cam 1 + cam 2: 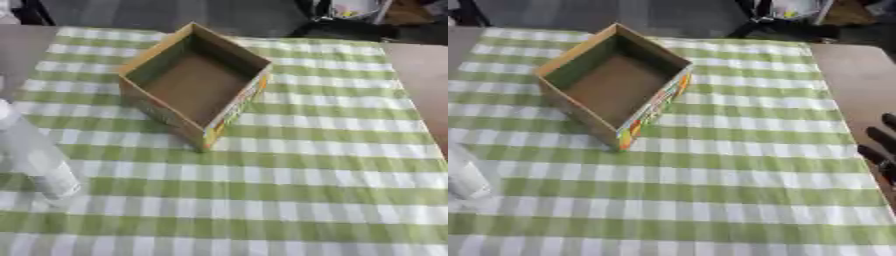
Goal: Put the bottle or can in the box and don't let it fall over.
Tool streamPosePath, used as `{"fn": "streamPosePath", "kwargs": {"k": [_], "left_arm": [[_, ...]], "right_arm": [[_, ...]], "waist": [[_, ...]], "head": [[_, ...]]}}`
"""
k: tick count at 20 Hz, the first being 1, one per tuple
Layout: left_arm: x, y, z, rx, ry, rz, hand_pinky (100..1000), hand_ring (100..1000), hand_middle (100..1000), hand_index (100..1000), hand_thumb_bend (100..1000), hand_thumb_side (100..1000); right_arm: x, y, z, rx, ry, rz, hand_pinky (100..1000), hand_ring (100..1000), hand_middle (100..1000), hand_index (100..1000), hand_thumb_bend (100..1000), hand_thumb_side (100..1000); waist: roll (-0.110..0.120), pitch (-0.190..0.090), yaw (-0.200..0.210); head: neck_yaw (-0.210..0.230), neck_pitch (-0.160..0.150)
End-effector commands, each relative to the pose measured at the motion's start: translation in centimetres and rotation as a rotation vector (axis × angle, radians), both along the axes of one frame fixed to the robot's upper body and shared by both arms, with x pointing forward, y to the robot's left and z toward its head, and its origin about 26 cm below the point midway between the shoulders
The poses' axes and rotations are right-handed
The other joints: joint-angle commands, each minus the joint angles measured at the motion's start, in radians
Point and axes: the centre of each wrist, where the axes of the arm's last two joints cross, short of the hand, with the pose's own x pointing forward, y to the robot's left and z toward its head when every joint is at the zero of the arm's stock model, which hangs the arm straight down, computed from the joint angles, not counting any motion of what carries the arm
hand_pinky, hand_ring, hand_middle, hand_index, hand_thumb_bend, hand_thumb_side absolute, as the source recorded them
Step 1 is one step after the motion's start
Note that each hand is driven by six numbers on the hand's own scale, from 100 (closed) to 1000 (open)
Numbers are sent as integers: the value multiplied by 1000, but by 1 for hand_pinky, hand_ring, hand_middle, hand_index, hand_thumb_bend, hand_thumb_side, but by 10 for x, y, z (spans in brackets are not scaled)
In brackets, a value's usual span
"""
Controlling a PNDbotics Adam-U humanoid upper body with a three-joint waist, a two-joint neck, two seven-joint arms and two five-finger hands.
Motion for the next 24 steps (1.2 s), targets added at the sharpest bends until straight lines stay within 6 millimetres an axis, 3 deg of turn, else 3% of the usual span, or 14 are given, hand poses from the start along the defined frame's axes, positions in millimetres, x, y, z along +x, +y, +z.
{"fn": "streamPosePath", "kwargs": {"k": [1, 10, 24], "left_arm": [[4, 4, 15, 152, -69, -102, 1000, 1000, 1000, 1000, 197, 629], [14, 7, 16, 169, -51, -99, 1000, 1000, 1000, 1000, 199, 634], [34, -6, 19, 223, -61, -148, 1000, 1000, 1000, 1000, 212, 634]], "right_arm": [[0, -1, 8, -20, -15, 5, 943, 1000, 1000, 1000, 100, 579], [0, -2, 9, -20, -12, 7, 943, 1000, 1000, 1000, 100, 578], [-1, 0, 7, -17, -5, 17, 945, 1000, 1000, 1000, 100, 579]], "waist": [[8, -8, -2], [11, -15, 2], [8, -18, -4]], "head": [[13, -3], [75, 6], [59, -8]]}}
